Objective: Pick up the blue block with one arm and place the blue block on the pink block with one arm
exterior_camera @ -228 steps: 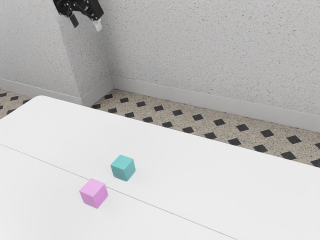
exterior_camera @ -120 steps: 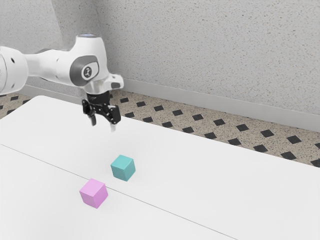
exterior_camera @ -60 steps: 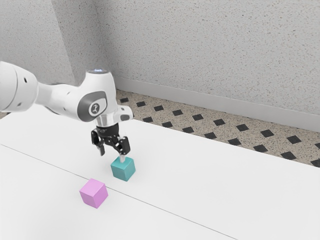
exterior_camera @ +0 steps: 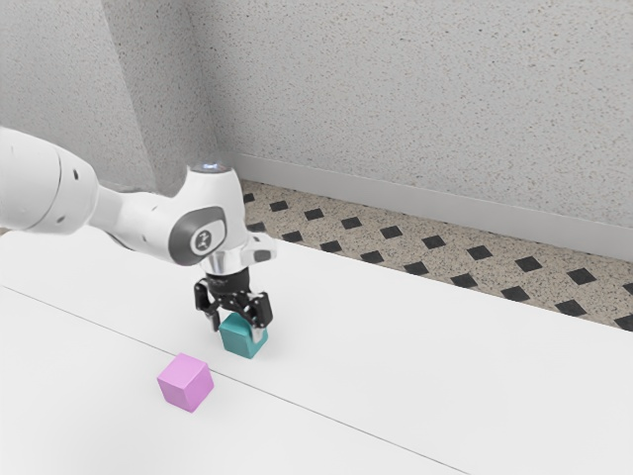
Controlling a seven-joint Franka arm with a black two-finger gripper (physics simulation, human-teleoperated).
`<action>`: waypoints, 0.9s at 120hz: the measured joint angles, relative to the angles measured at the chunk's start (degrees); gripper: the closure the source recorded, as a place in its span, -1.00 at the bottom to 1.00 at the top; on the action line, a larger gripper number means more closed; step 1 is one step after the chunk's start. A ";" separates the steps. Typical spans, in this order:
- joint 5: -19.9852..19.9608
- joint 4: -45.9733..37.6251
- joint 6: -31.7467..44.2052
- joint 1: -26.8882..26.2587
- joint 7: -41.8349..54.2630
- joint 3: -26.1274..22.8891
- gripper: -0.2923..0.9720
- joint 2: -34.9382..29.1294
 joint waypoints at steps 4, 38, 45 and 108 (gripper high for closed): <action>0.03 0.03 0.25 0.00 -0.26 0.00 -0.54 0.35; 0.34 2.23 1.29 -0.09 -2.00 -0.77 -0.39 3.14; 0.40 2.31 1.38 -0.09 -2.26 -0.78 -0.30 3.21; 2.38 -4.02 -0.22 0.53 -1.52 -1.00 -0.06 -6.33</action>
